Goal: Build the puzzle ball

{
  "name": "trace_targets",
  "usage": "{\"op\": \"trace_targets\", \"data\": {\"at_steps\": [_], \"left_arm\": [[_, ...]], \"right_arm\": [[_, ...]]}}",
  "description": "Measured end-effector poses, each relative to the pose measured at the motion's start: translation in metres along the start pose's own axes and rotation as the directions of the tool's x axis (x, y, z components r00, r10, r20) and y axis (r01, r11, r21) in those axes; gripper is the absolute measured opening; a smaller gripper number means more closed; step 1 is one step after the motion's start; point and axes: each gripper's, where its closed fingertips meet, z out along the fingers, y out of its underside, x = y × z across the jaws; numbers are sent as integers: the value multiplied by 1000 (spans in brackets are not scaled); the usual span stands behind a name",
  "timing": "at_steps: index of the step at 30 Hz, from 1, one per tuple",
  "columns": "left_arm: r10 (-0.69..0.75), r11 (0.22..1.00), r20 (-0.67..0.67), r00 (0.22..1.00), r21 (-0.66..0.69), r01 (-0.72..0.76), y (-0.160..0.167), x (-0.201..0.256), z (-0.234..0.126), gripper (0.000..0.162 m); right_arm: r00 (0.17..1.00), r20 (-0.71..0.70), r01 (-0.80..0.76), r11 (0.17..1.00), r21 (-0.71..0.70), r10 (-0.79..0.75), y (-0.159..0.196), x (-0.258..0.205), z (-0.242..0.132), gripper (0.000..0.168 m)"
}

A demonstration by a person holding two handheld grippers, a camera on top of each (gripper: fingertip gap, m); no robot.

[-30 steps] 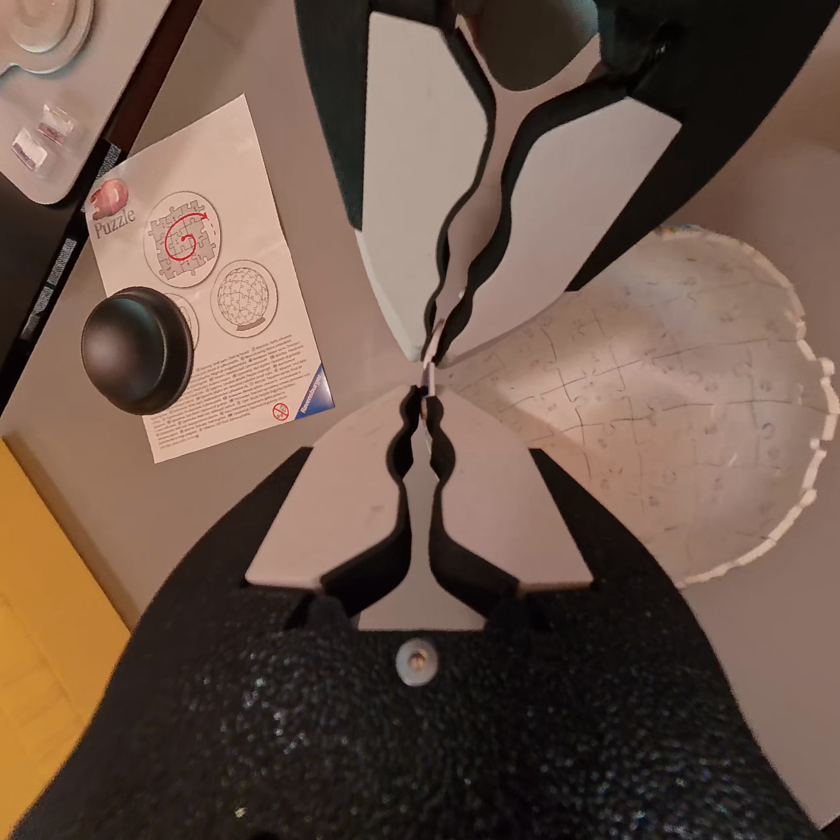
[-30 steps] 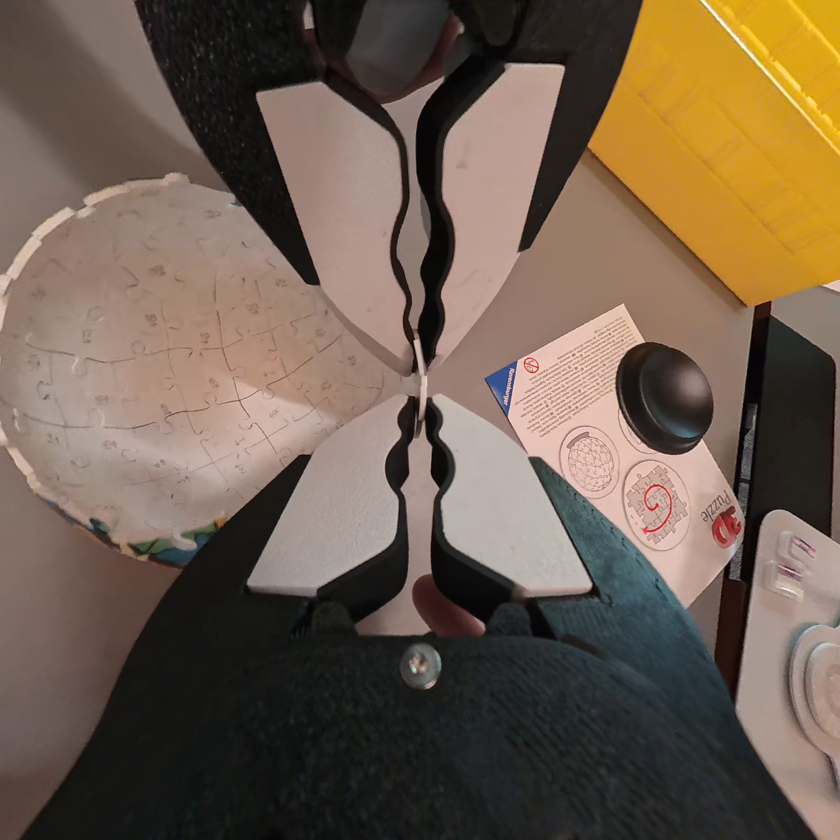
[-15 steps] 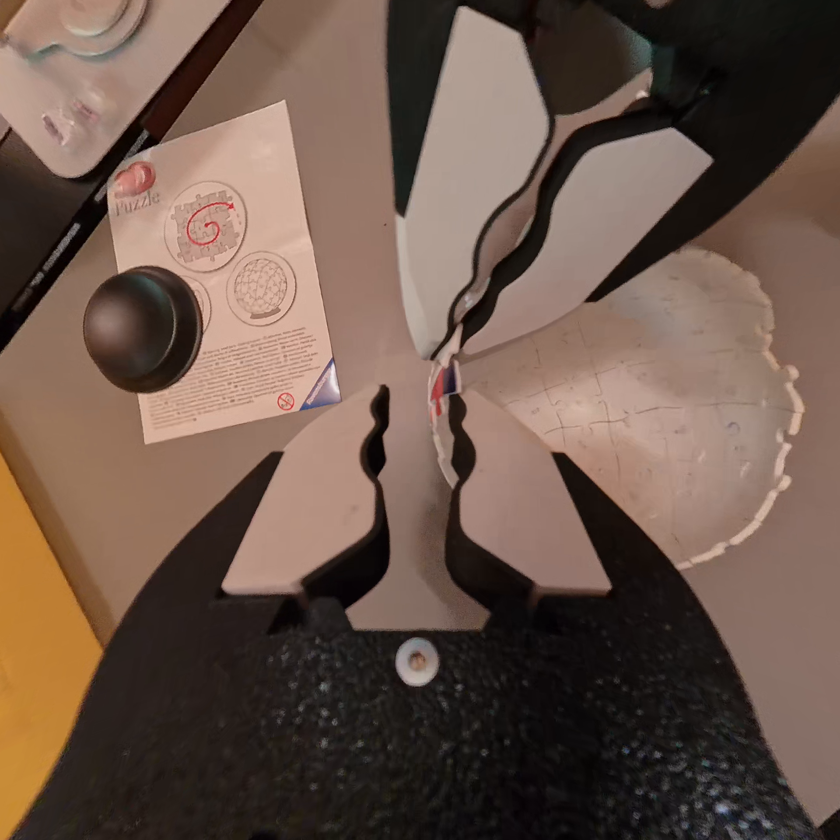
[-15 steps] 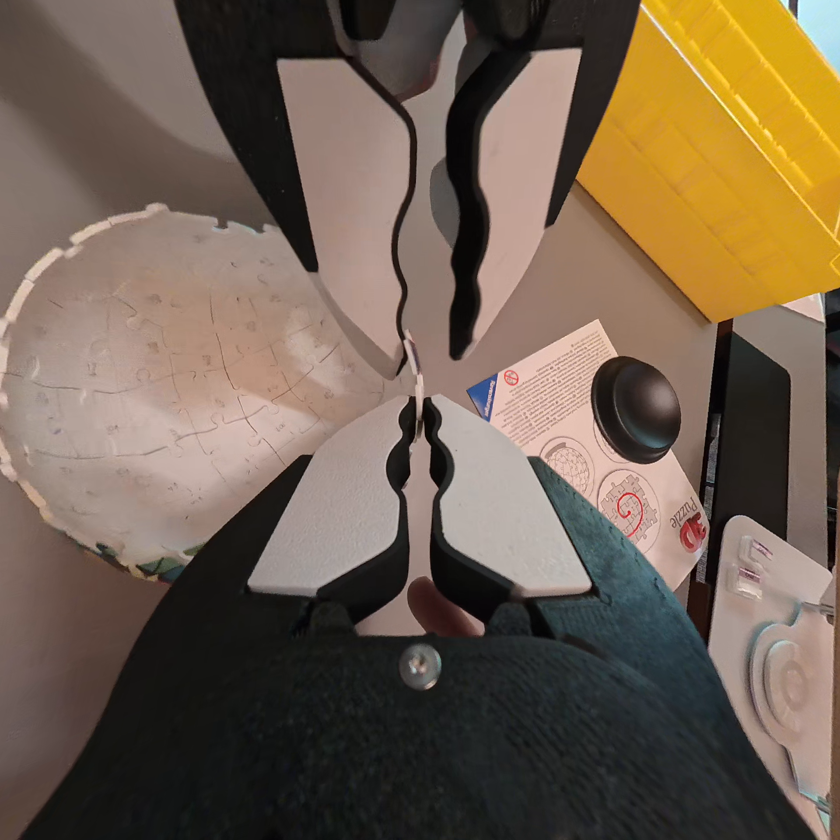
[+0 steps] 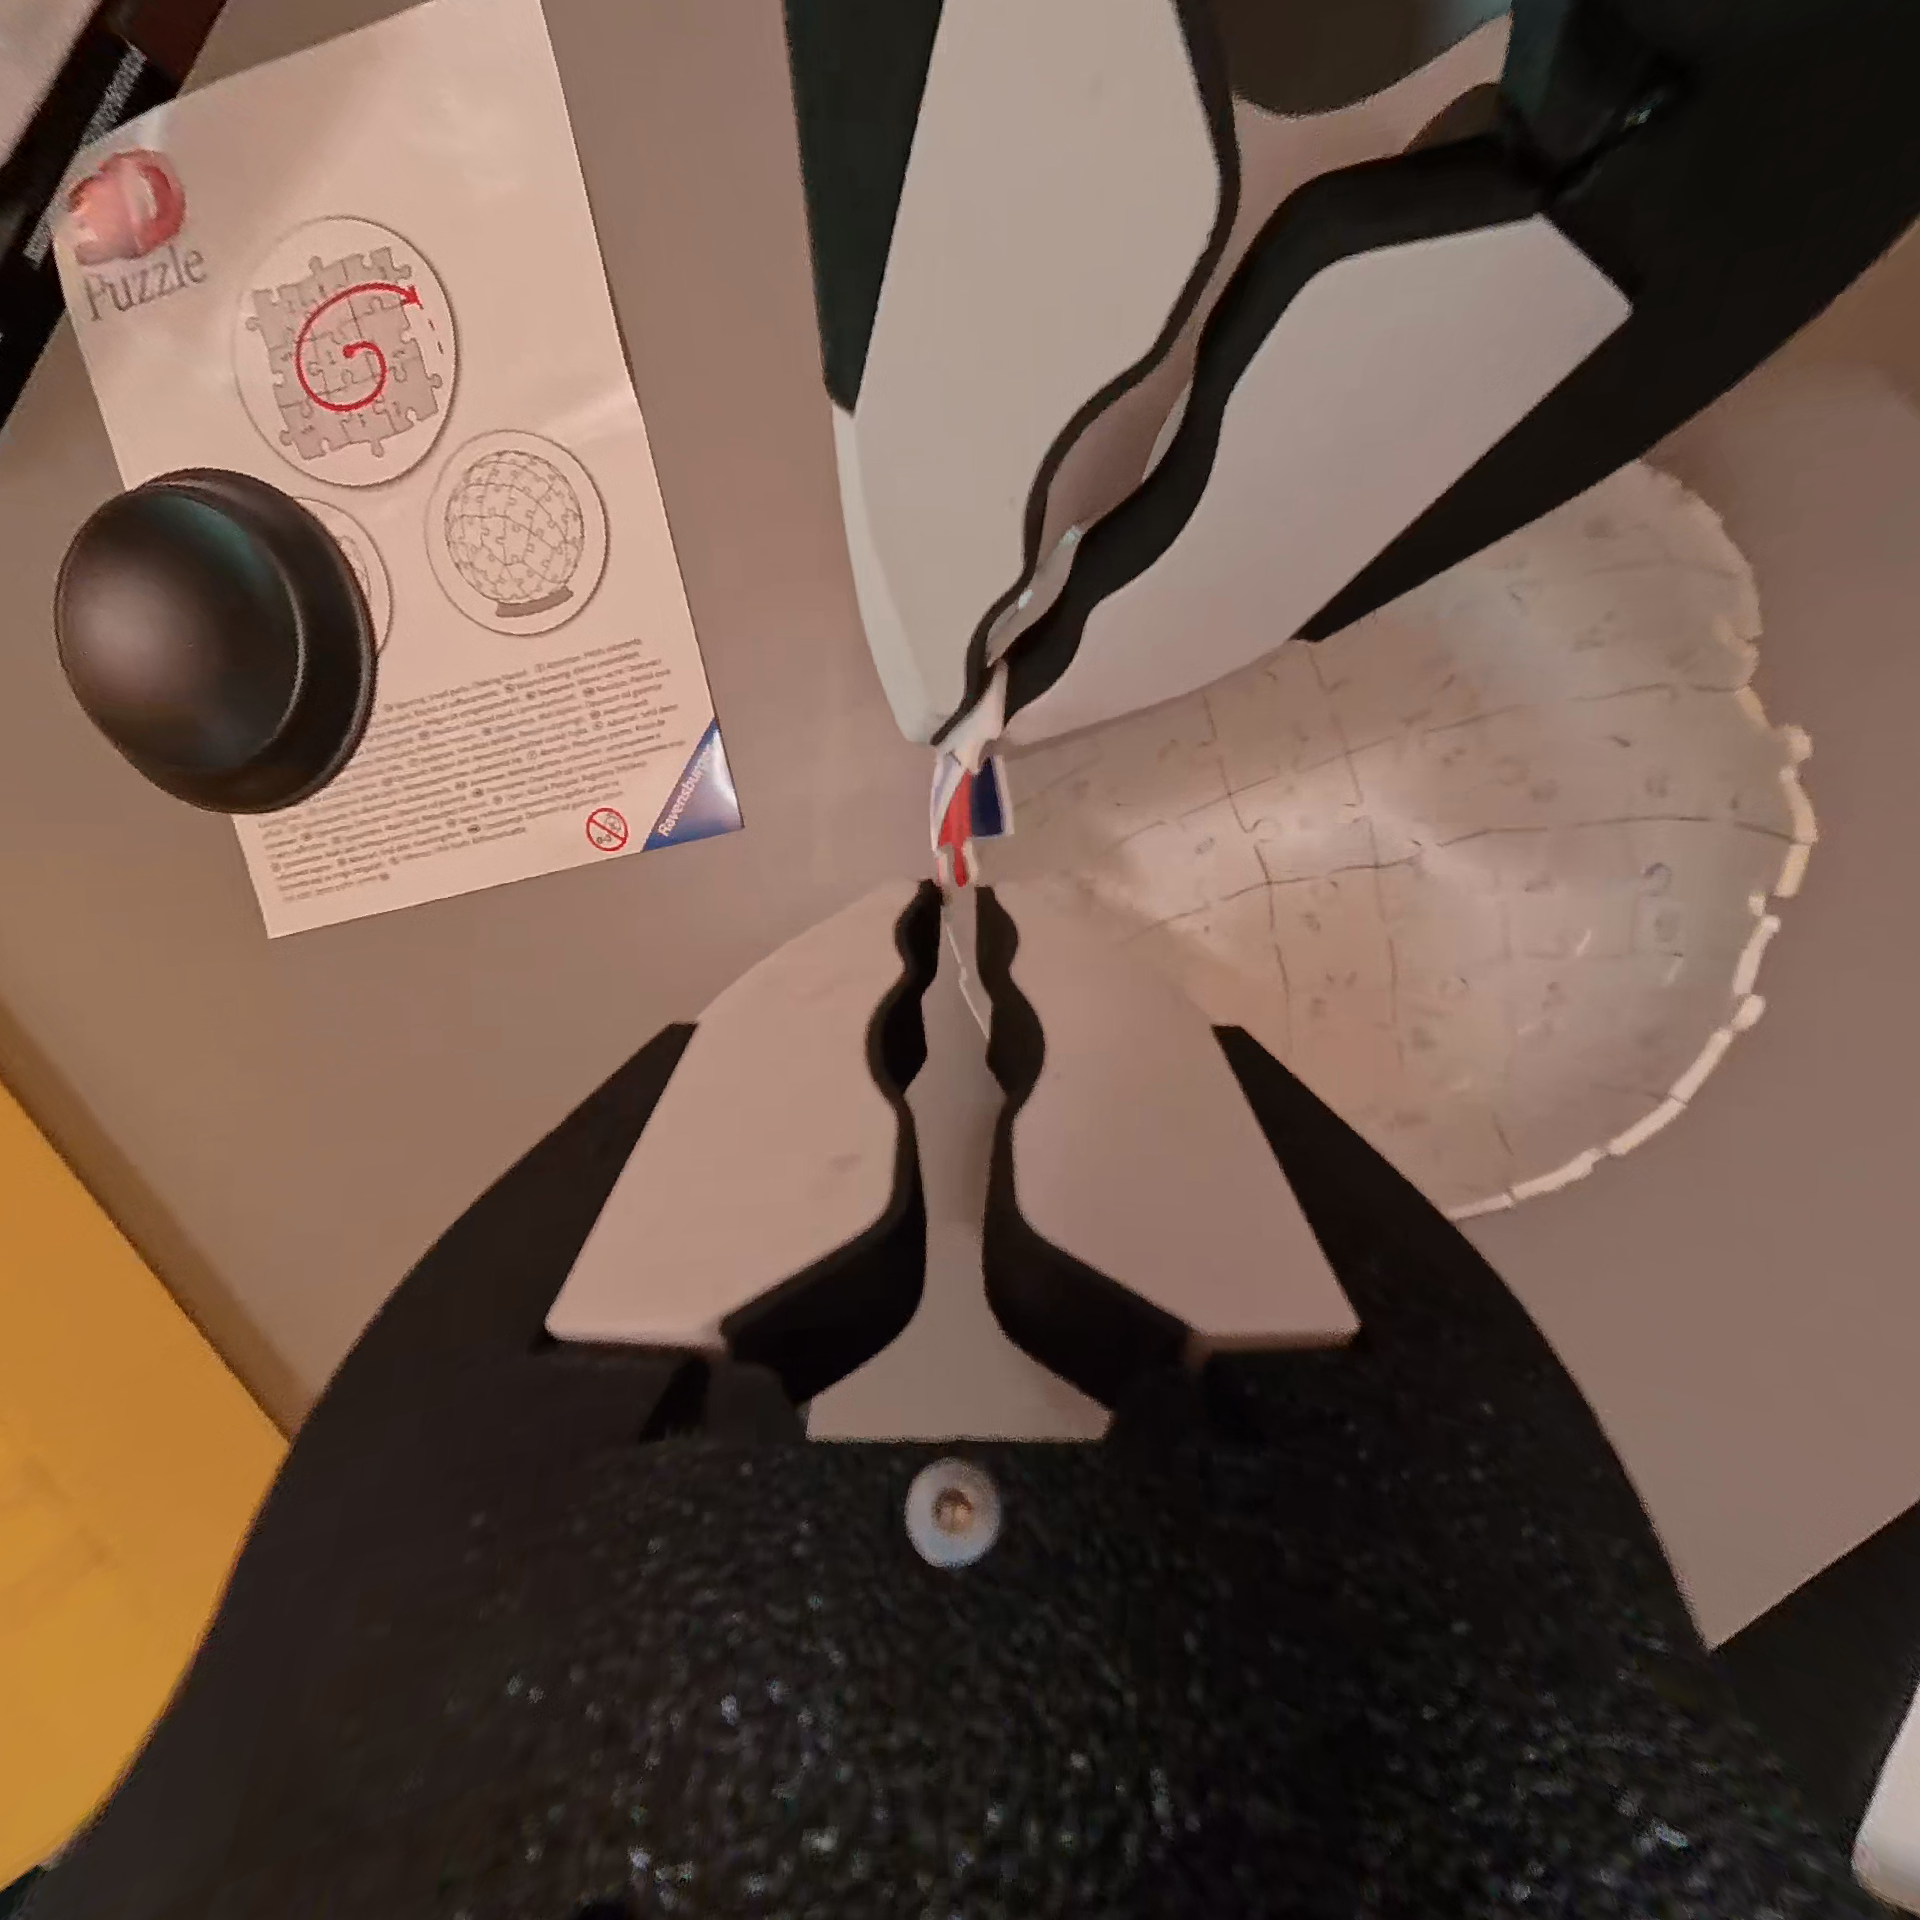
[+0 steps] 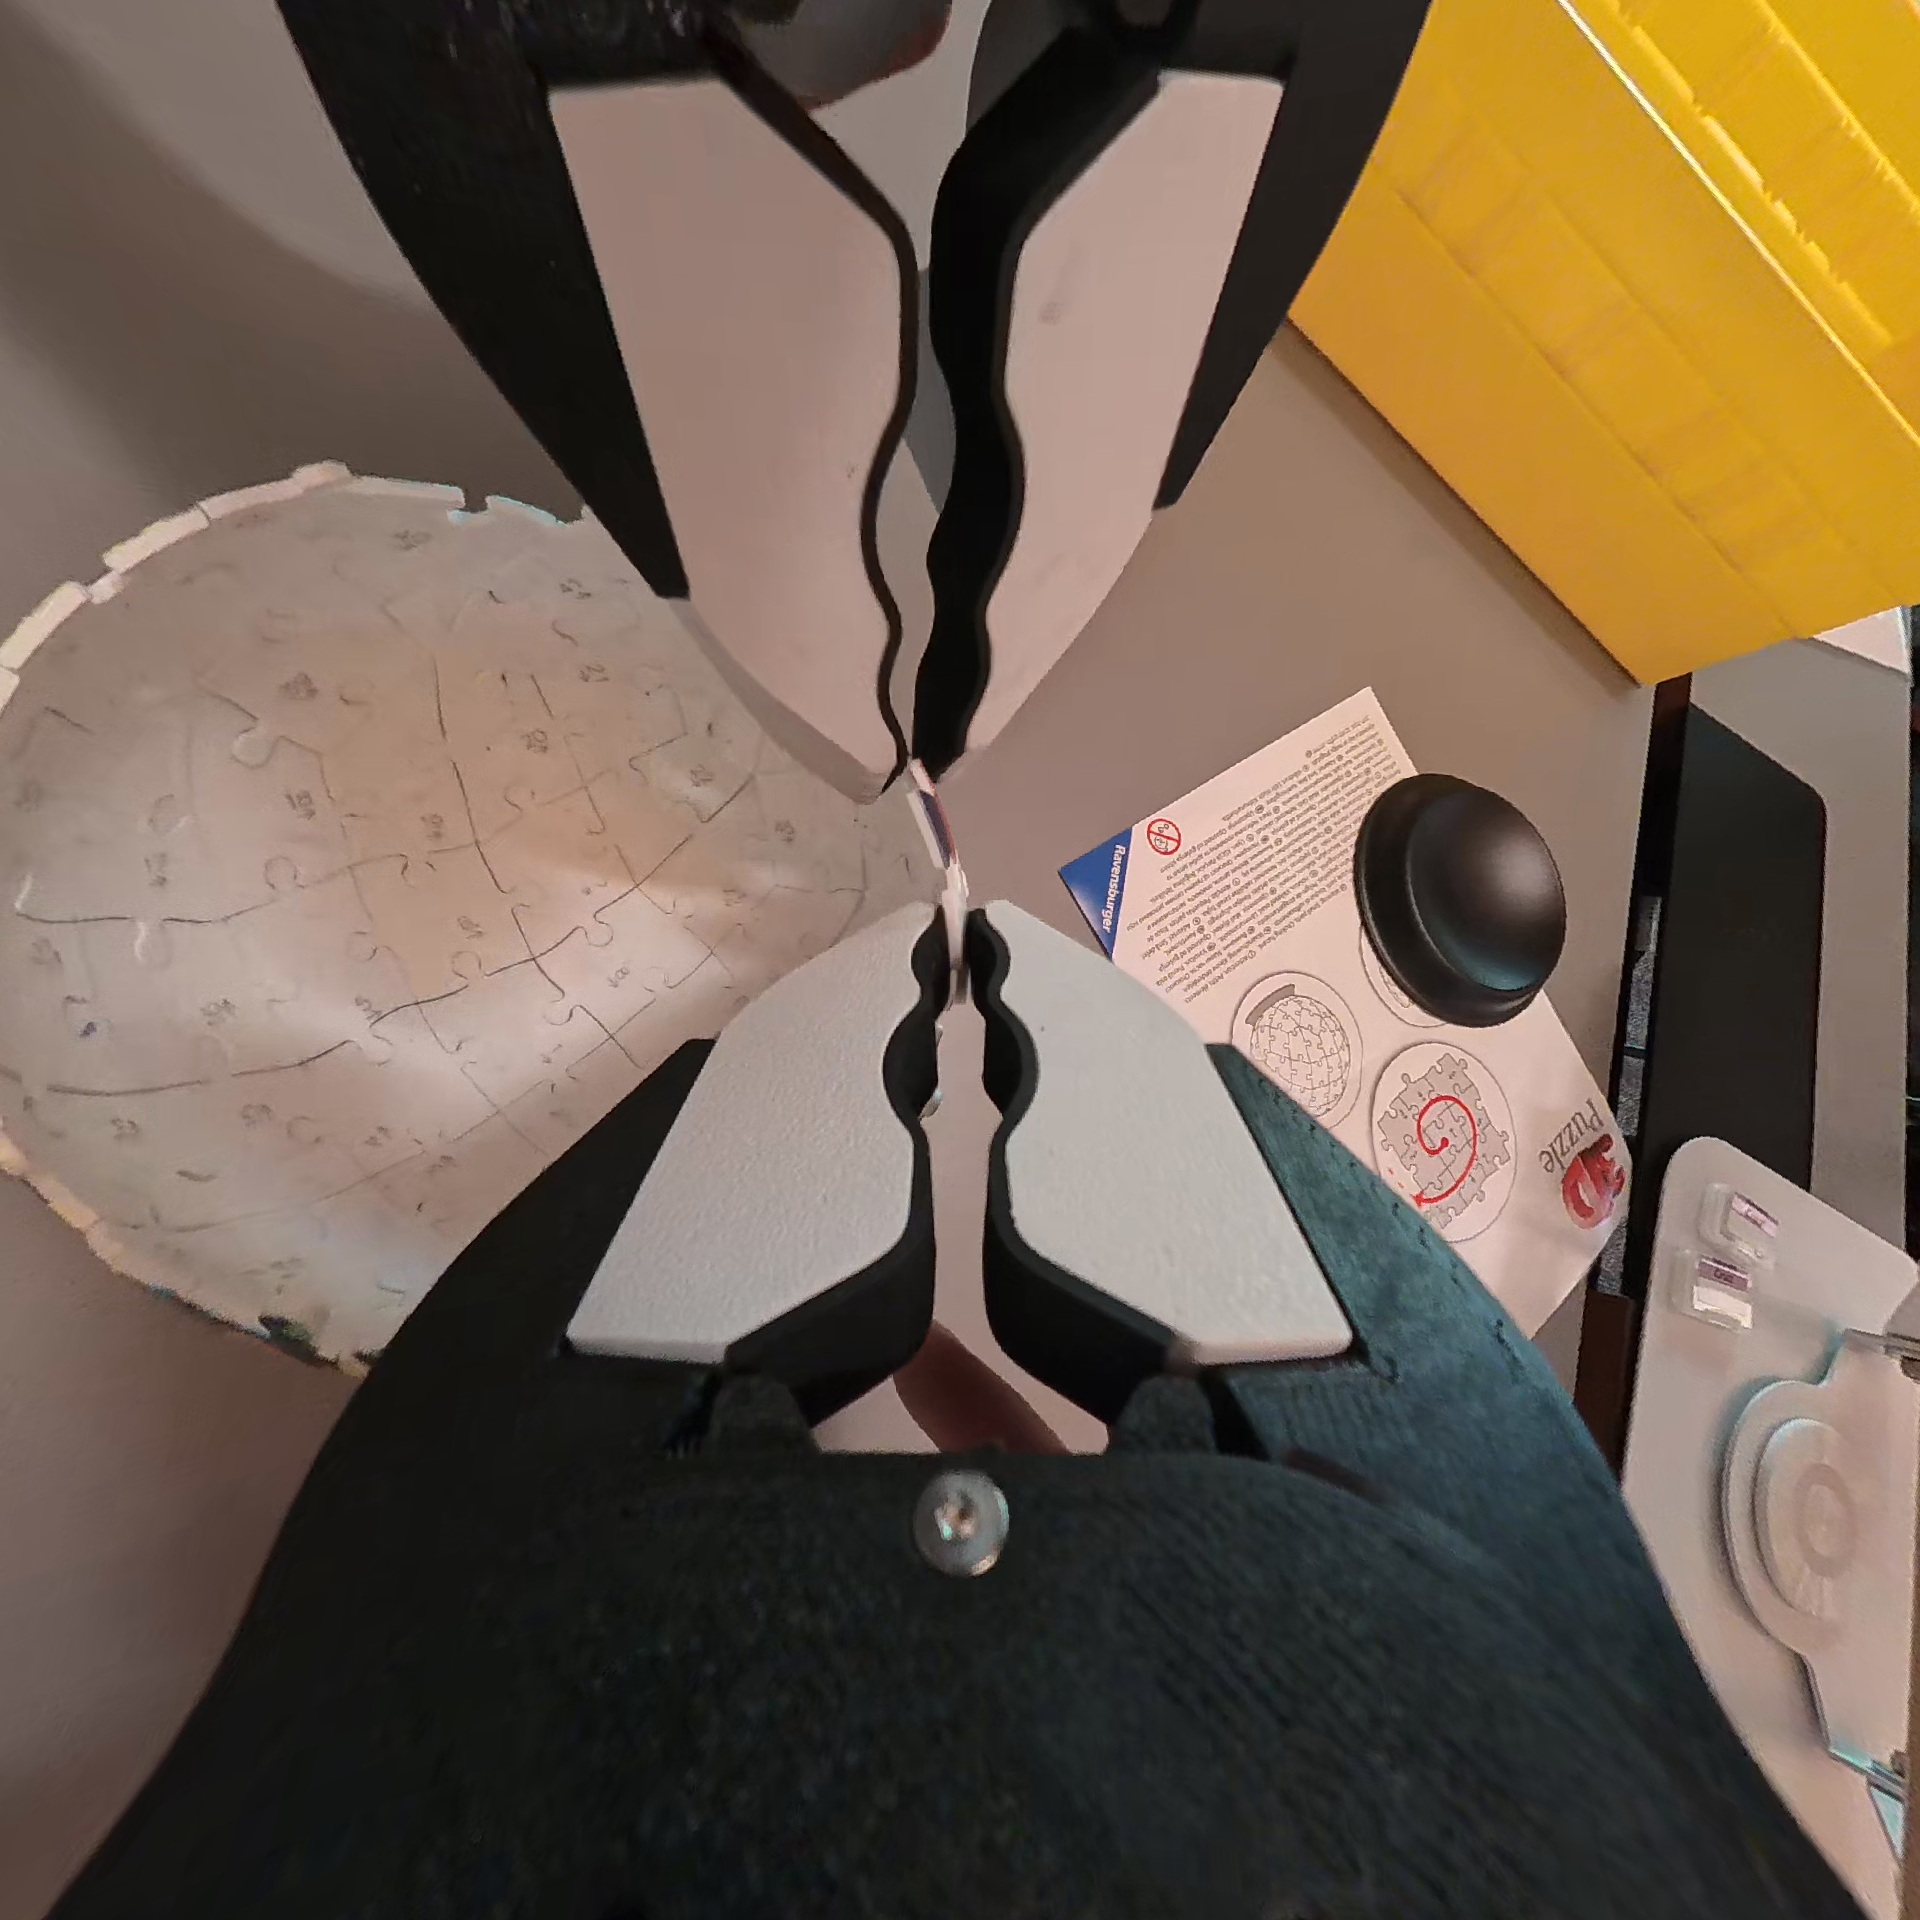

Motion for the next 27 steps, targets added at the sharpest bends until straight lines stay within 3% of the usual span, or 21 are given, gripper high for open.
{"op": "trace_targets", "data": {"at_steps": [10,19,27], "left_arm": [[36,999,20,999,0,-36,-5,-9,4,14],[35,992,-94,995,125,-23,-19,0,1,14],[116,985,-23,993,130,-113,-21,-4,0,7]], "right_arm": [[1000,-3,-12,1000,-13,12,6,3,1,3],[1000,-6,-12,1000,11,12,5,3,0,3],[1000,-18,-1,1000,-9,1,5,3,0,4]]}}
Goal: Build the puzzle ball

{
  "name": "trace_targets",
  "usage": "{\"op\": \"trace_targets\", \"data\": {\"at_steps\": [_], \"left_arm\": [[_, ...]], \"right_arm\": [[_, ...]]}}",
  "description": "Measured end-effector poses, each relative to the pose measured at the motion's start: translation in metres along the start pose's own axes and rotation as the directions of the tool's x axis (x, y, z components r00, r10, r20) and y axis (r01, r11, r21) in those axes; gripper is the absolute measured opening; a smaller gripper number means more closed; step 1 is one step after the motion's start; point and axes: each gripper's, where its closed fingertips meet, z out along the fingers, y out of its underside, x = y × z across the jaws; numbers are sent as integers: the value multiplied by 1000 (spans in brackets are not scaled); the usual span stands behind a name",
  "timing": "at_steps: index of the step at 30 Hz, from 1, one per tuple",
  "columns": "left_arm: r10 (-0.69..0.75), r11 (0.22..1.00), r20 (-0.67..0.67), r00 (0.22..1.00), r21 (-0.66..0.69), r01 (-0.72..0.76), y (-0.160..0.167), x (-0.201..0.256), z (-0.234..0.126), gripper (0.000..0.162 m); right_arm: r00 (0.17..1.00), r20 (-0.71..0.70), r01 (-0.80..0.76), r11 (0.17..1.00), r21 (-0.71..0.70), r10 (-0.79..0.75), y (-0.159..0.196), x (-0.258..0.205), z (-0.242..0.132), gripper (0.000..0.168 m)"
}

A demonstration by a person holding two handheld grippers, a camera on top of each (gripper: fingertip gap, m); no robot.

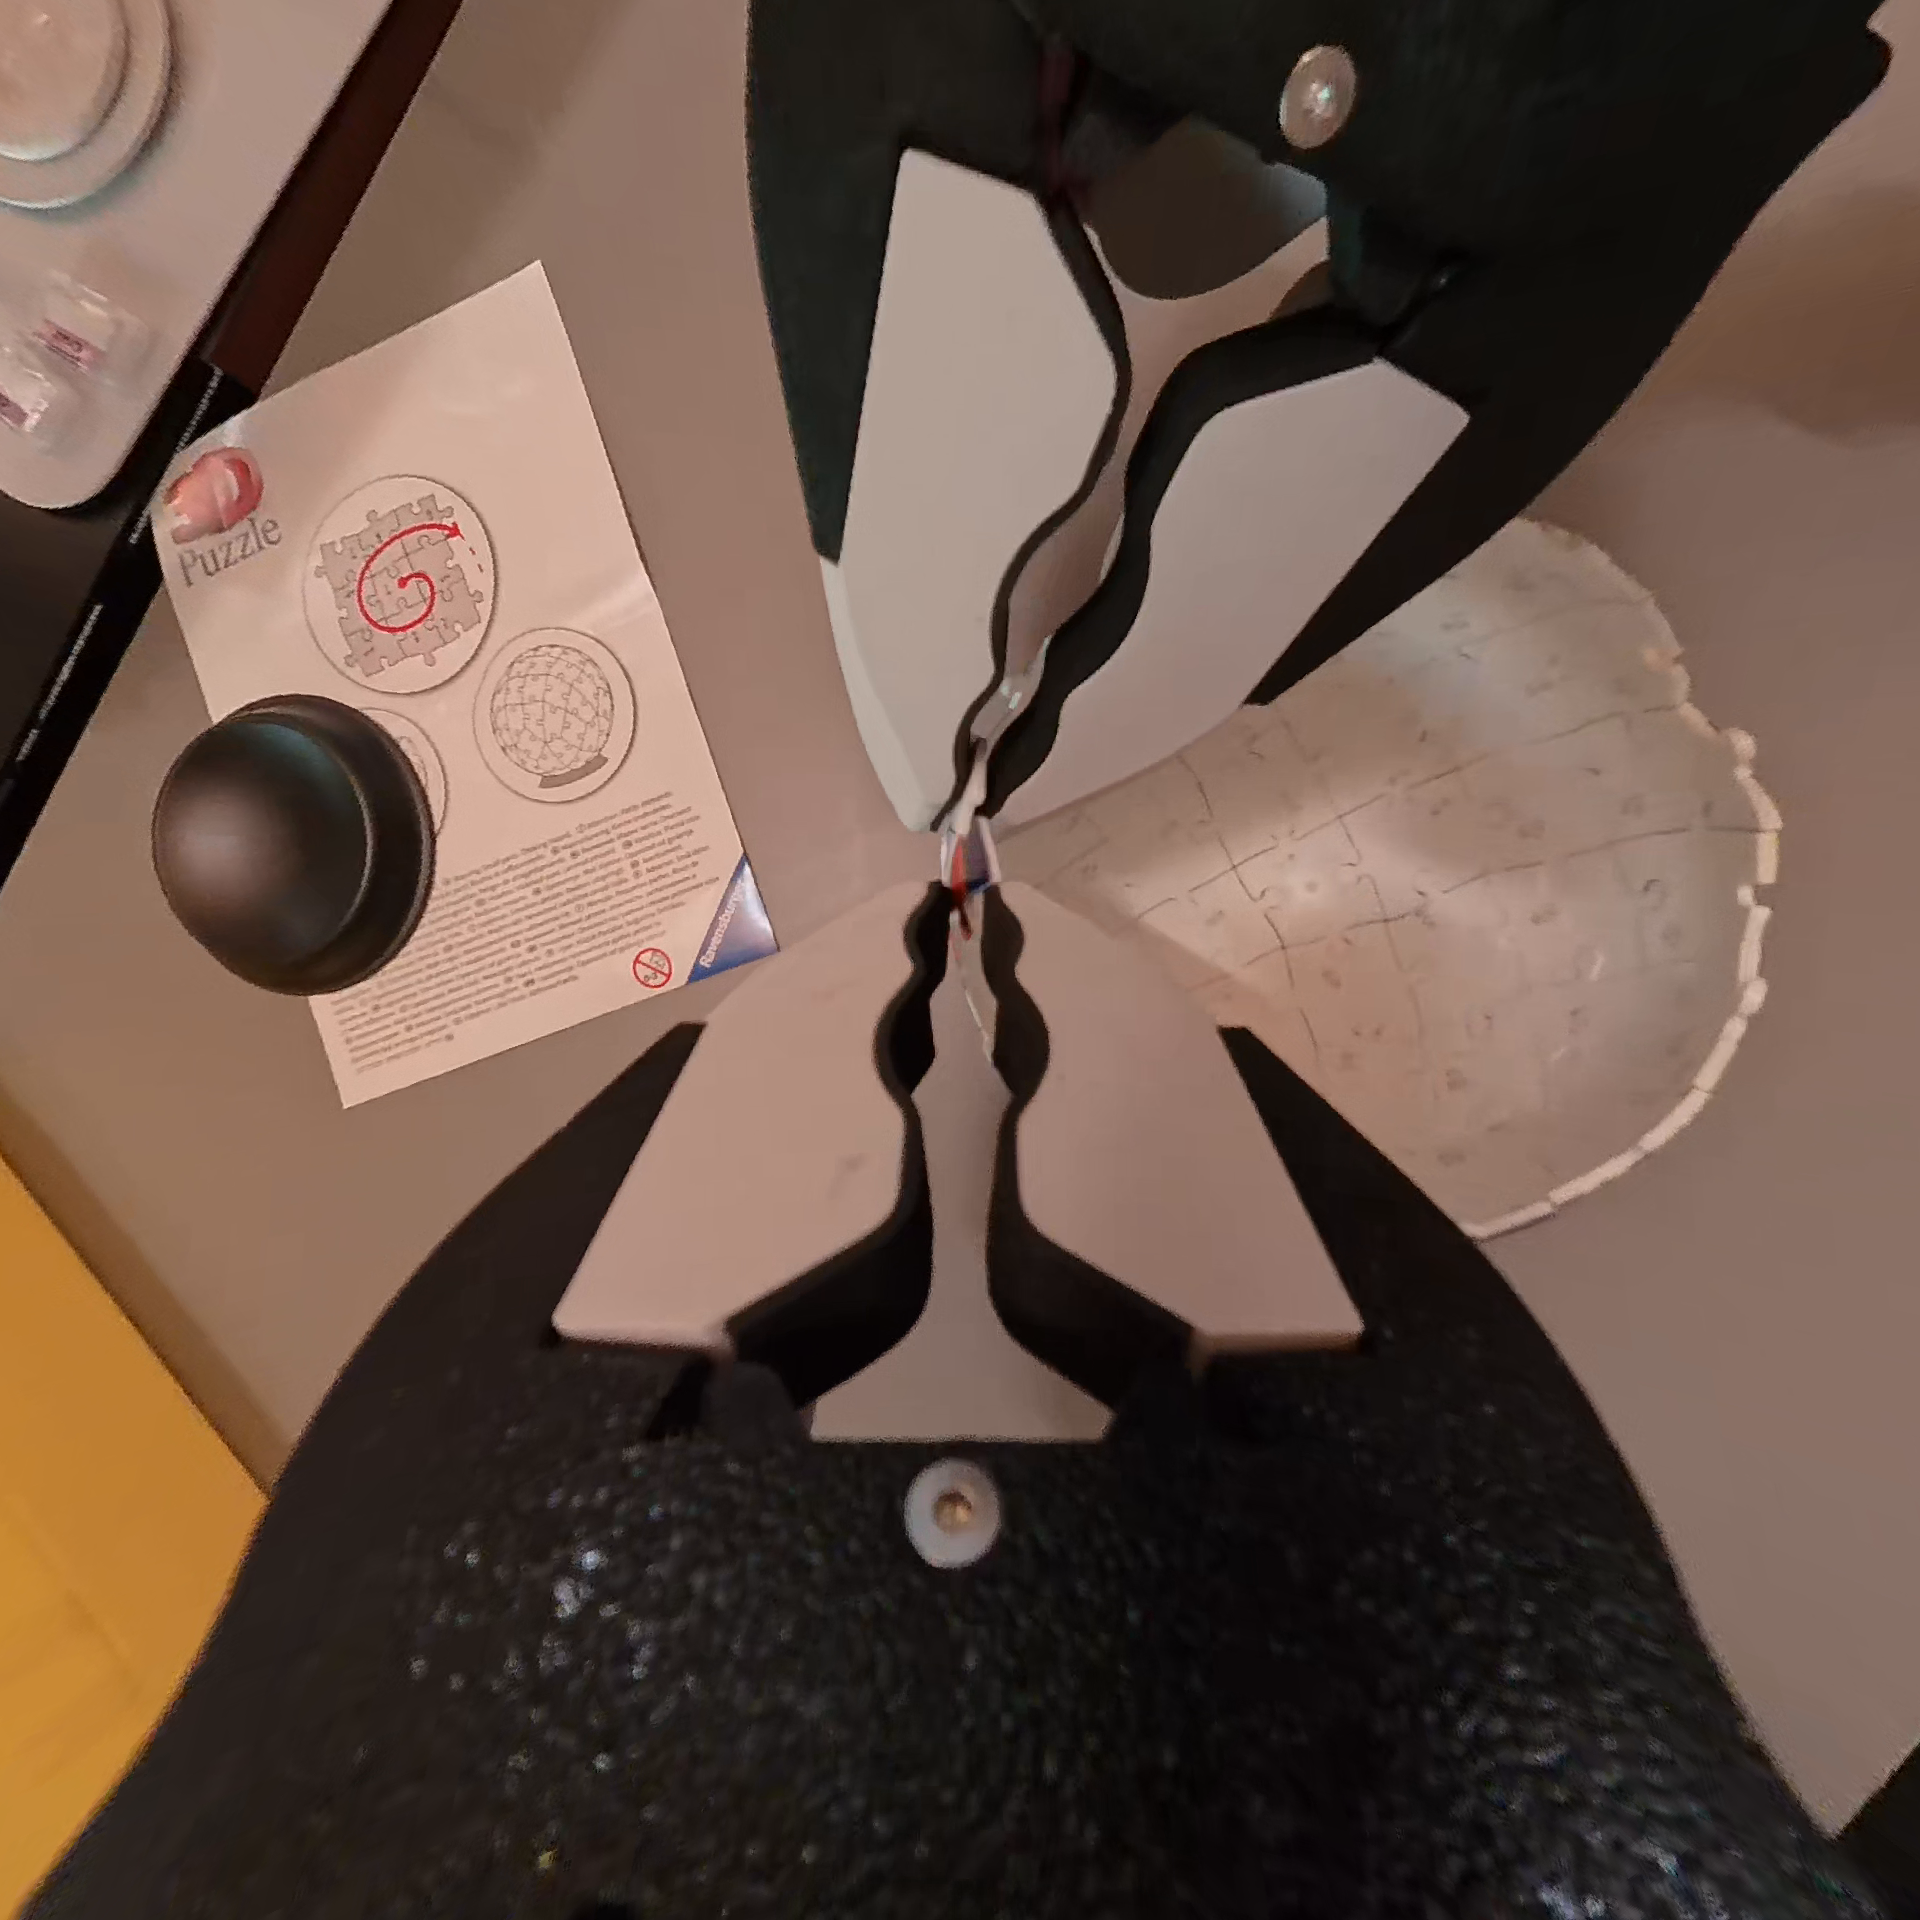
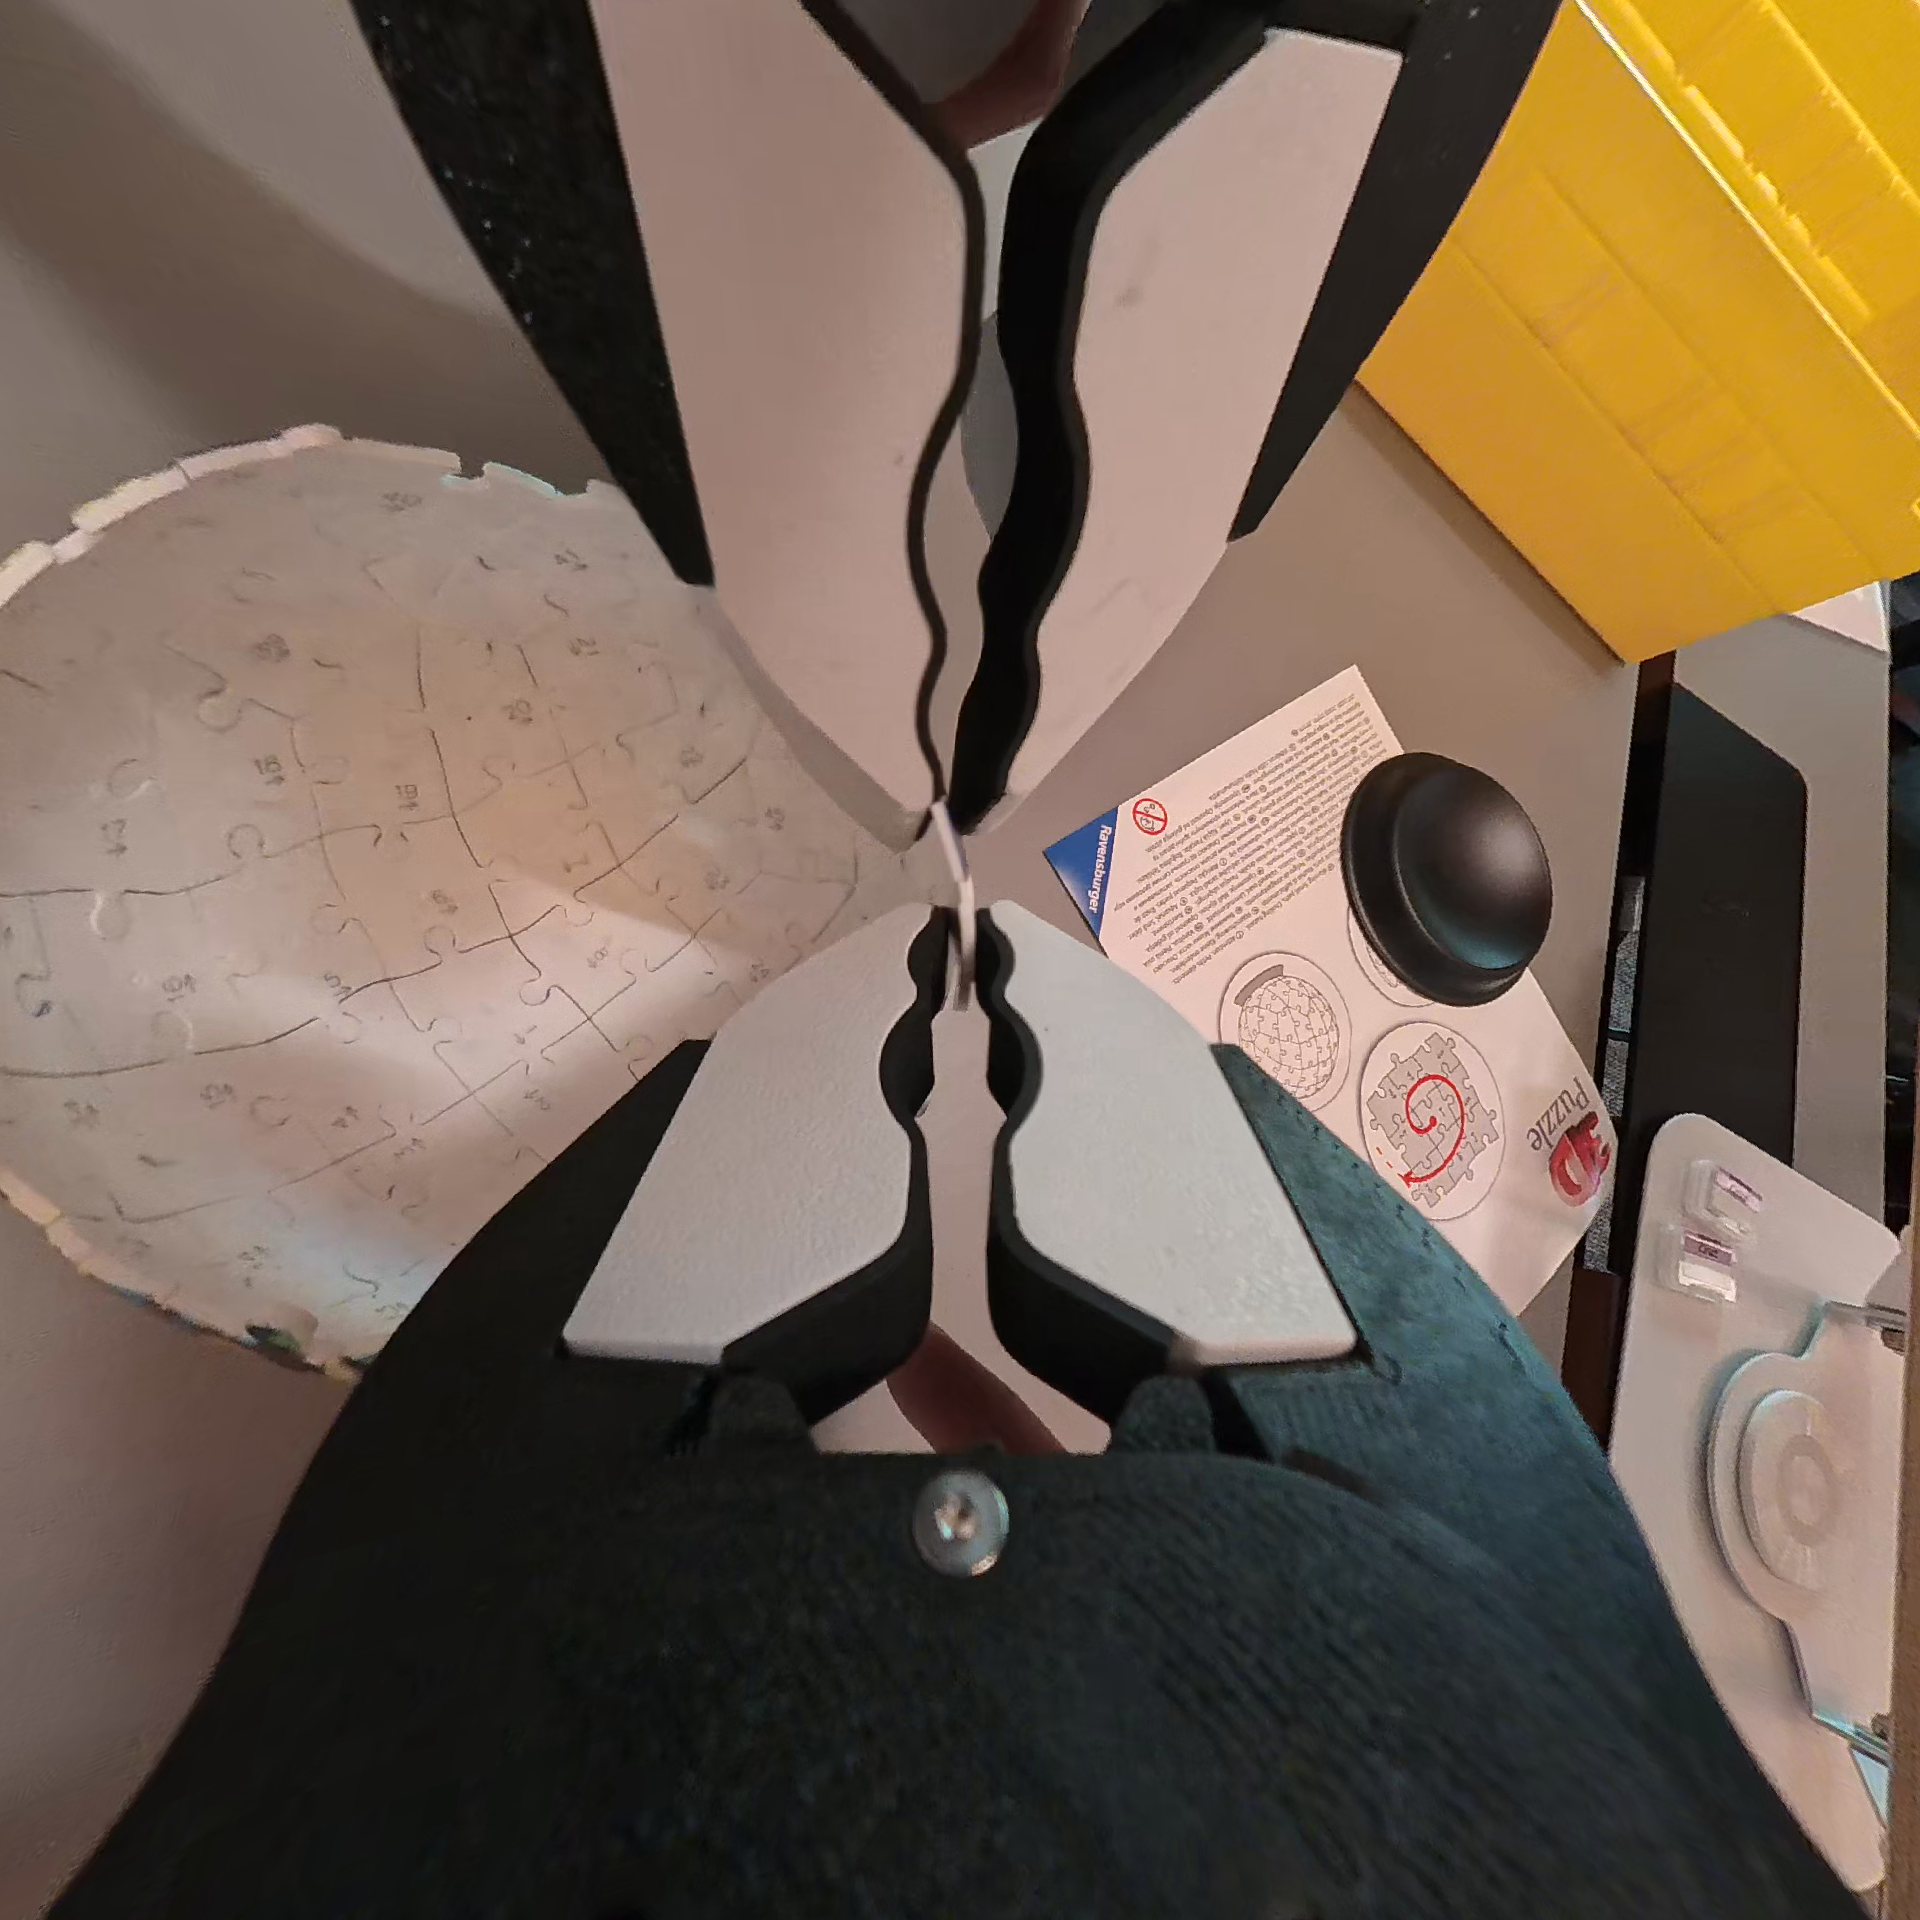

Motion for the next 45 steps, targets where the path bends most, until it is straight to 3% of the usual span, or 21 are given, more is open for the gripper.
{"op": "trace_targets", "data": {"at_steps": [7,13,25,32,35,38,41,45], "left_arm": [[-77,997,-9,997,19,77,2,-5,-1,2],[-87,996,-14,996,18,87,2,-5,0,2],[35,999,104,994,16,-37,1,-10,-3,2],[64,997,143,988,43,-71,-4,-14,-5,2],[95,994,147,985,47,-103,-3,-14,-4,2],[97,990,116,989,89,-107,-9,-10,-5,3],[81,990,78,994,109,-89,-13,-7,-6,3],[107,989,100,989,90,-116,-13,-9,-4,2]], "right_arm": [[999,-36,-5,1000,18,6,-2,6,-1,17],[998,-46,-31,999,38,33,-2,8,-4,17],[997,-68,-44,997,65,48,-4,13,-8,17],[977,-85,-178,966,189,197,-7,19,-25,19],[946,21,-314,896,313,324,-13,6,-40,46],[917,166,-399,828,393,363,-15,-16,-49,59],[895,194,-446,791,419,402,-9,-19,-52,65],[885,194,-458,709,536,424,-16,-14,-70,86]]}}
